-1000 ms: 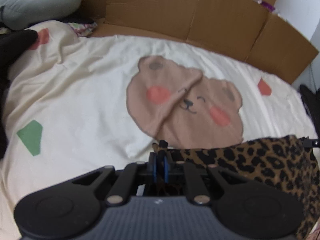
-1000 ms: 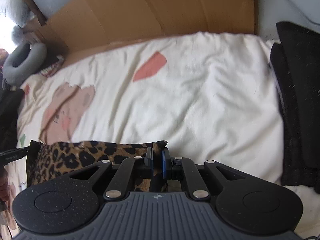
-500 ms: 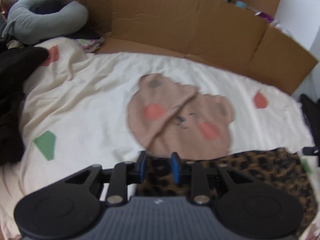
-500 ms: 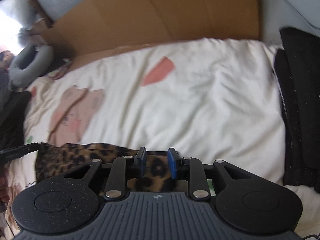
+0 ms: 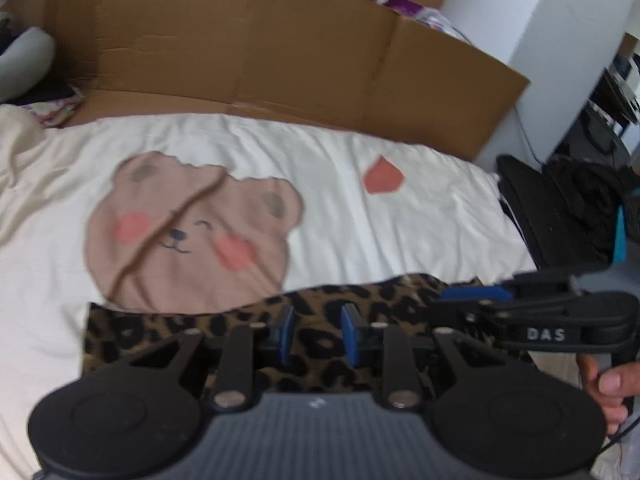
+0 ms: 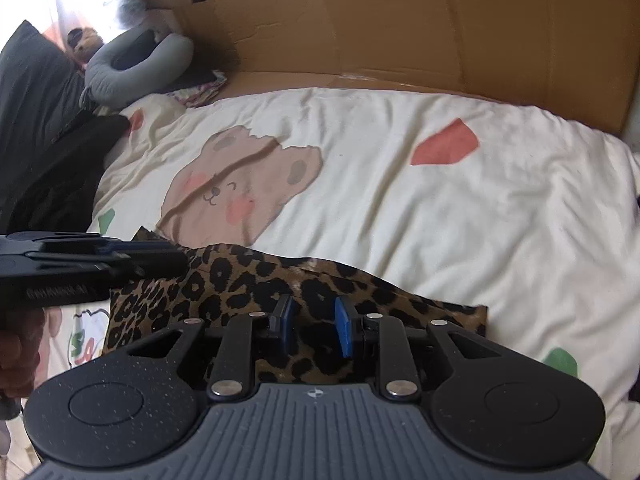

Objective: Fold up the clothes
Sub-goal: 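Lay the folded garment on the sheet and open both grippers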

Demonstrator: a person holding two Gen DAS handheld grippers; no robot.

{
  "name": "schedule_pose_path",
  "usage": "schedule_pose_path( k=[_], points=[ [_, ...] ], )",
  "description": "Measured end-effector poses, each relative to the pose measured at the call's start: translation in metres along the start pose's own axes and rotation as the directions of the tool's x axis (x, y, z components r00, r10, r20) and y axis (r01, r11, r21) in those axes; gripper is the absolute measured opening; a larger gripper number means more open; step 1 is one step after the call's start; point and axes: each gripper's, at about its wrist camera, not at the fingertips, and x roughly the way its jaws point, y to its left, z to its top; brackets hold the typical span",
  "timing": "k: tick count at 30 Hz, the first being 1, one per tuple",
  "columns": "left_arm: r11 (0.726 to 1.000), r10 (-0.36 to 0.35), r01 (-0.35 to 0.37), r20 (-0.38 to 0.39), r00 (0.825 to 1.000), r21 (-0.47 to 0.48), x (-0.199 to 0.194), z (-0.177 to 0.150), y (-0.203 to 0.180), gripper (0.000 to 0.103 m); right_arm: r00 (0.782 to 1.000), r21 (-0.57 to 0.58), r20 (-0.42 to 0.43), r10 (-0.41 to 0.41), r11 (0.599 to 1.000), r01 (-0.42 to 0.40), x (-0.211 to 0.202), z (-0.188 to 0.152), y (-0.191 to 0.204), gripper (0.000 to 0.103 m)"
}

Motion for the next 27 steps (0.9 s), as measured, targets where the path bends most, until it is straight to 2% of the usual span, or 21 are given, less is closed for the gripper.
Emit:
schedule_pose_path(
  k=[5,11,18,21,23,27],
  points=[
    [0.998,-0.005,0.007,-0.042,0.999,0.058,0.022,-0.008,-0.004,0.028,1.0,-0.038,-0.011,-0.014,0.999,0.014,0.011,0.003,0.002,0.026],
    [0.999,-0.031,0.032,-0.036,0.999,0.041,0.031,-0.013,0.006,0.031,1.0,-0.066,-0.007,-0.028,0.997,0.028,0.026,-0.005,-0.001,0.023],
    [0.999,-0.007,0.009,-0.027,1.0,0.053,0.033,-0.011,0.001,0.031,1.0,-0.091,0.014,-0.013,0.996,0.014,0.026,-0.01,-0.004,0.023],
    [0.999,0.023,-0.024,0.014,1.0,0.045,0.025,-0.009,-0.003,0.016,1.0,-0.081,0.013,-0.005,0.997,0.006,0.026,-0.011,-0.006,0.023],
    [1.0,0.013,-0.014,0.045,0.999,0.026,0.019,-0.009,-0.005,0.016,1.0,-0.061,0.013,0.0,0.998,0.001,0.026,-0.01,-0.009,0.023],
    [0.998,0.011,-0.013,0.026,1.0,0.061,0.026,-0.01,-0.009,0.017,1.0,-0.06,0.026,0.009,0.998,-0.007,0.026,-0.012,-0.01,0.022]
  ],
)
